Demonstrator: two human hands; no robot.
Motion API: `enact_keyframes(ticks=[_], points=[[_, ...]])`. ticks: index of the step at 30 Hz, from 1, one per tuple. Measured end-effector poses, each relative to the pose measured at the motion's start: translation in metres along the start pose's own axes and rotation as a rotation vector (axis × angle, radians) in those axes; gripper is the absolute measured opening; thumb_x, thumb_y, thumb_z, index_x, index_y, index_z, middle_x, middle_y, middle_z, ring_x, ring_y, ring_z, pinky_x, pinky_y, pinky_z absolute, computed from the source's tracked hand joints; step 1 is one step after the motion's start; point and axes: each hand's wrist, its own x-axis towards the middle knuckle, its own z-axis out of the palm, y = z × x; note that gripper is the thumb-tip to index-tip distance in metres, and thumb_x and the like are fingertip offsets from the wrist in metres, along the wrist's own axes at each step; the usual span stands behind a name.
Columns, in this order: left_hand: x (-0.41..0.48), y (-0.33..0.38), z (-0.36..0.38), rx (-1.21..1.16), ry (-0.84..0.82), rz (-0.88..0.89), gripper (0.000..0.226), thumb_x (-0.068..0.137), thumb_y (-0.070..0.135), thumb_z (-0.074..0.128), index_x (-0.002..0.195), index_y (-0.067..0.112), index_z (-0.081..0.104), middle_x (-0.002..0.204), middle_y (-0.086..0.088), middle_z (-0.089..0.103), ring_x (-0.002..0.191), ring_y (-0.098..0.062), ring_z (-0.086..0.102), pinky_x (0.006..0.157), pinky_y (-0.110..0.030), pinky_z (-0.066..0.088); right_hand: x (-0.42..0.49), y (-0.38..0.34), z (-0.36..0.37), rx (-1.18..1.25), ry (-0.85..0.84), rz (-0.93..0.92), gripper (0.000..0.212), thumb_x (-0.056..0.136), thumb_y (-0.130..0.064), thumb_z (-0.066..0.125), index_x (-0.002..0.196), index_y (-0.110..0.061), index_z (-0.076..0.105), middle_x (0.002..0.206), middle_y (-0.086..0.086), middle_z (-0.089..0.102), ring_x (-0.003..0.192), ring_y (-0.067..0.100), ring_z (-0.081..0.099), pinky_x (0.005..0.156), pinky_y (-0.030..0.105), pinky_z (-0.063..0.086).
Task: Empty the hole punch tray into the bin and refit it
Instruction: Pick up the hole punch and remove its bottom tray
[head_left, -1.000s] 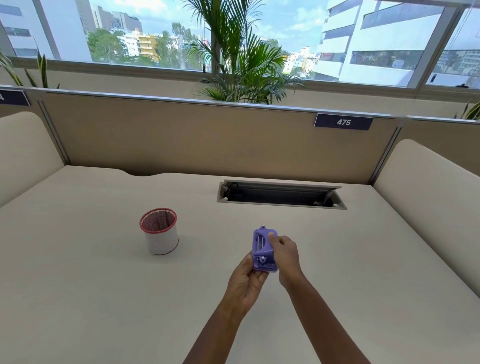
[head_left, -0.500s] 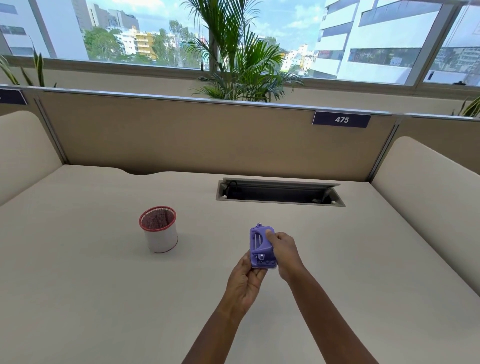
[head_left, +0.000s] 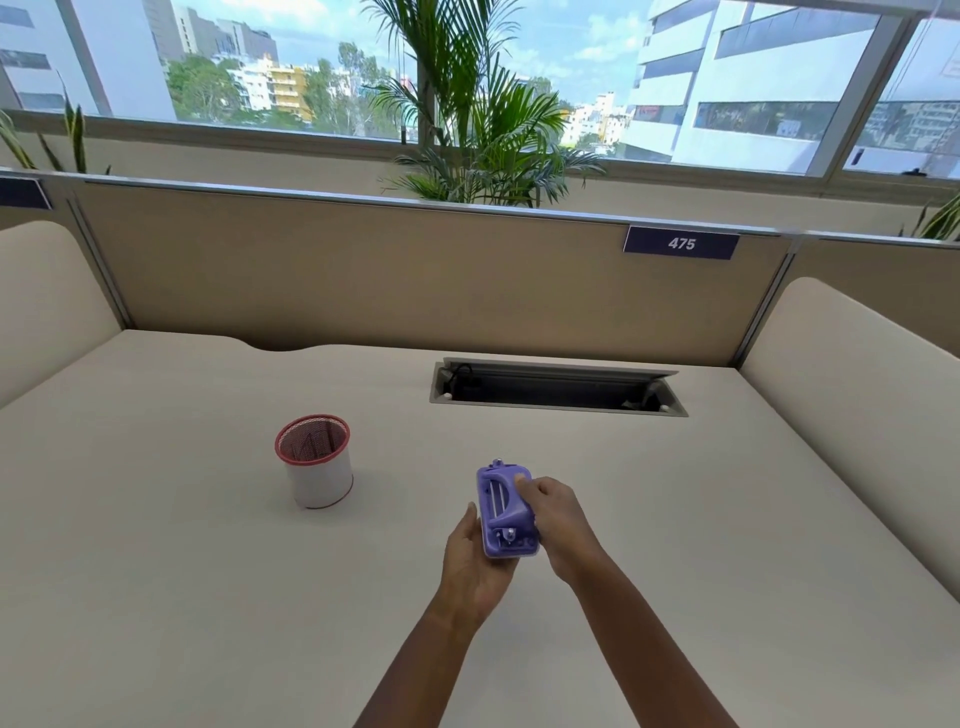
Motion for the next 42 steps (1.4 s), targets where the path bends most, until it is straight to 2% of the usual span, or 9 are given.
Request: enact_keyframes(ticks=[8,16,24,25,27,29,33,36,42], points=[[0.001,0.007,-0.012,-0.05,0.044,-0.054,0.04,0.096,0.038,0.036,0.093,0.007,0.059,0.064,-0.018,0.072,0.078,-0.028,0.055,0.049,-0.036,0.058,-0.008,0.008,0.011,-0.157,-0.016,-0.04,0.022,0.093,-0.023,0.05,0.092,-0.003,0.059,0.09,0.011,0.06,0.079,0.021,0.055,0.061,0.019,0.044],[0.005,0.006,-0.018,-0.057,0.015,-0.033,0.039,0.098,0.034,0.033,0.092,0.007,0.06,0.065,-0.017,0.073,0.074,-0.026,0.06,0.051,-0.034,0.058,-0.007,0.005,0.009,-0.212,-0.058,-0.035,0.022,0.094,-0.019,0.048,0.087,0.0,0.057,0.085,0.015,0.056,0.077,0.024,0.051,0.071,0.031,0.043],[0.013,0.007,-0.021,-0.058,-0.028,-0.013,0.034,0.094,0.034,0.042,0.1,0.005,0.06,0.074,-0.017,0.075,0.059,-0.027,0.072,0.053,-0.032,0.059,-0.002,0.0,-0.008,0.375,-0.178,0.126,0.029,0.097,-0.008,0.035,0.091,-0.004,0.063,0.082,0.009,0.061,0.071,0.019,0.057,0.054,0.024,0.054],[0.009,0.007,-0.016,-0.053,-0.061,-0.001,0.03,0.084,0.03,0.06,0.099,0.005,0.062,0.076,-0.017,0.075,0.061,-0.028,0.072,0.054,-0.034,0.059,0.0,0.0,-0.01,0.472,-0.186,0.167,0.031,0.098,-0.009,0.034,0.089,-0.005,0.063,0.085,0.01,0.063,0.075,0.021,0.058,0.053,0.026,0.058],[0.007,0.006,-0.01,-0.063,-0.116,0.033,0.063,0.039,0.018,0.092,0.095,0.002,0.069,0.084,-0.02,0.074,0.071,-0.033,0.073,0.057,-0.04,0.059,0.001,-0.001,-0.015,0.643,-0.185,0.273,0.033,0.099,-0.012,0.032,0.088,-0.001,0.061,0.083,0.014,0.066,0.076,0.026,0.059,0.051,0.03,0.059],[0.006,0.005,-0.007,-0.092,-0.173,0.02,0.084,0.014,0.013,0.096,0.093,0.001,0.071,0.091,-0.022,0.073,0.079,-0.036,0.07,0.058,-0.045,0.059,0.003,-0.002,-0.02,0.73,-0.164,0.353,0.032,0.099,-0.011,0.031,0.088,0.005,0.057,0.075,0.016,0.065,0.072,0.028,0.055,0.044,0.034,0.057],[0.009,0.002,-0.009,-0.097,-0.184,0.032,0.096,0.01,0.013,0.096,0.101,0.004,0.064,0.088,-0.019,0.073,0.073,-0.032,0.072,0.06,-0.045,0.059,0.003,-0.003,-0.029,0.825,-0.183,0.403,0.032,0.094,0.001,0.026,0.081,0.005,0.056,0.053,0.019,0.069,0.063,0.032,0.063,0.039,0.037,0.057],[0.01,-0.001,-0.01,-0.1,-0.202,0.038,0.094,0.011,0.012,0.096,0.1,0.006,0.063,0.085,-0.018,0.073,0.072,-0.032,0.072,0.059,-0.044,0.059,0.002,0.0,-0.032,0.902,-0.196,0.419,0.034,0.09,0.003,0.024,0.078,0.006,0.056,0.052,0.02,0.068,0.044,0.03,0.067,0.04,0.036,0.057],[0.008,-0.003,-0.01,-0.099,-0.216,0.043,0.091,0.012,0.012,0.096,0.098,0.005,0.065,0.084,-0.019,0.074,0.069,-0.032,0.073,0.06,-0.046,0.059,0.002,0.008,-0.034,0.992,-0.202,0.431,0.034,0.093,-0.004,0.027,0.08,0.002,0.058,0.056,0.02,0.068,0.043,0.028,0.067,0.04,0.035,0.055]])
